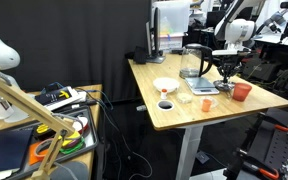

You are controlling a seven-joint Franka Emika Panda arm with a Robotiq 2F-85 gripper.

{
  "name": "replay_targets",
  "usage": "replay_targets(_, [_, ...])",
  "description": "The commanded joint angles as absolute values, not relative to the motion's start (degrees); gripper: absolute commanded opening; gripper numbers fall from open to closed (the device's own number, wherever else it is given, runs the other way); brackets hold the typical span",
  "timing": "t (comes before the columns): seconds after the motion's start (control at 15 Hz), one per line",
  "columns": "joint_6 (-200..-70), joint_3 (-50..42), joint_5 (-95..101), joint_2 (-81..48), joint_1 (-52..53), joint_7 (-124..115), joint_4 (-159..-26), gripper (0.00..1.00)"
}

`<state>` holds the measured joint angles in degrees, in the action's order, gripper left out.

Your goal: Pick up the lid from the table and put it on the frying pan

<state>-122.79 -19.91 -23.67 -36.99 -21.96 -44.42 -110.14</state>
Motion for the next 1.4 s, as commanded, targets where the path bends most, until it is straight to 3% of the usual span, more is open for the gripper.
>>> replay_targets(0.0, [-122.13,-19.27,-25.70,-37.56,-23.12,-45.20,-108.66,0.01])
replay_targets(1.2, [-123.61,-18.92,-29.73,-40.60,-23.95,-52.77,-106.72,0.01])
replay_targets(1.27, [-123.71,-18.90,-30.19,-40.76,-24.04,-53.54,-106.54,0.02])
replay_targets(1.33, [-123.93,-18.92,-30.39,-40.95,-24.03,-54.28,-106.30,0.28])
